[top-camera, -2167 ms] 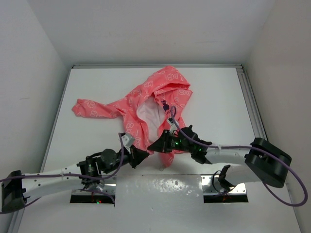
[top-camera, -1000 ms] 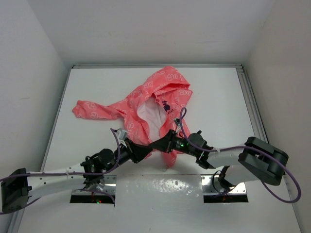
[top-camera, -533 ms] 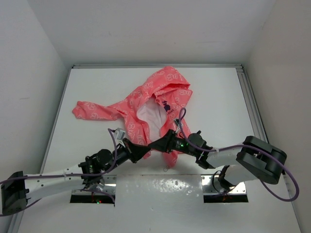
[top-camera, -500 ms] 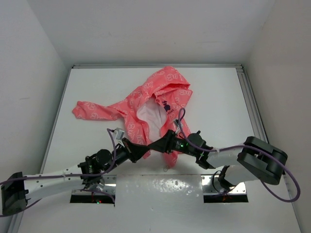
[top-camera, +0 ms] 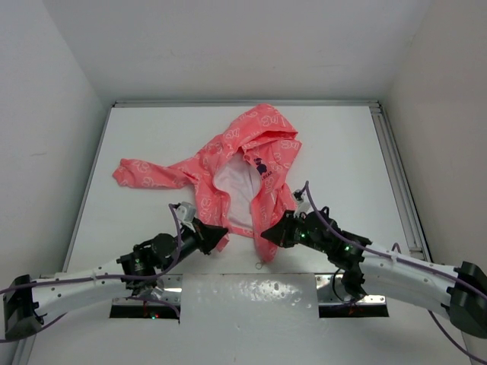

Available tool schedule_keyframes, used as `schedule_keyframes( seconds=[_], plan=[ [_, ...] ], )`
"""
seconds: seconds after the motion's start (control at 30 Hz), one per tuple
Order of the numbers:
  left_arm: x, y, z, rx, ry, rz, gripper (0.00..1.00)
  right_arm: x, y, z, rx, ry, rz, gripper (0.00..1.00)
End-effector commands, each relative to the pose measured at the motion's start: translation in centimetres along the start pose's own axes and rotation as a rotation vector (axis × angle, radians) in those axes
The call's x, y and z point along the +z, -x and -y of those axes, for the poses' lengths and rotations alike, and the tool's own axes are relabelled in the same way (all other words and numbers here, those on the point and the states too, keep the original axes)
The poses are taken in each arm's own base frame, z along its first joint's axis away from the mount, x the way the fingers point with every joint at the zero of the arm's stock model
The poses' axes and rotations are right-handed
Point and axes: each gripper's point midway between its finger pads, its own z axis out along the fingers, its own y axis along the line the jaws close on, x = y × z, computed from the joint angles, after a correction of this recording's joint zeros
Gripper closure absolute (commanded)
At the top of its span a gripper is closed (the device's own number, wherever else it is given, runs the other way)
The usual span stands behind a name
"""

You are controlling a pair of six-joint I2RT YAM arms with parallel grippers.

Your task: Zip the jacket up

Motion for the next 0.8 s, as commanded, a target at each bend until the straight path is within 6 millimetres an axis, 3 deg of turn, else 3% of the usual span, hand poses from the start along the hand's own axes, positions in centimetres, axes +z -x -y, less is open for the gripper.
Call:
schedule_keyframes(
  seconds=[0.0,0.13,0.33,0.43,0.47,0.57,0.67,0.77],
  plan=[
    [0.2,2.5,0.8,0.05,0.005,0.043,1.0,-2.4,-2.9,6.7,-0.062,-0.309,-0.129,1.0],
    [0.2,2.6,0.5,0.061,0.02,0.042,1.0,-3.8,-4.4,8.4,-0.052,-0.377,-0.186,1.0],
    [0.2,2.2,0.8,0.057,0.004,0.027,1.0,-3.3,-5.9,8.6,-0.025,-0.363,-0.247,1.0],
    [0.2,2.1,1.1,0.055,-0.005,0.007,1.0,-2.8,-6.8,8.2,-0.007,-0.325,-0.278,0.72],
    [0.2,1.9,1.1,0.049,-0.008,0.006,1.0,-2.7,-7.2,7.8,0.001,-0.303,-0.295,0.56],
    [0.3,1.4,1.0,0.038,-0.012,-0.001,1.0,-2.4,-7.6,7.7,-0.001,-0.288,-0.295,0.41],
    [0.4,1.1,1.1,0.036,-0.02,-0.007,1.0,-2.2,-7.7,7.5,-0.033,-0.285,-0.315,0.48],
    [0.5,0.9,1.2,0.034,-0.027,-0.015,1.0,-2.1,-6.8,7.0,-0.102,-0.296,-0.305,0.74]
  ],
)
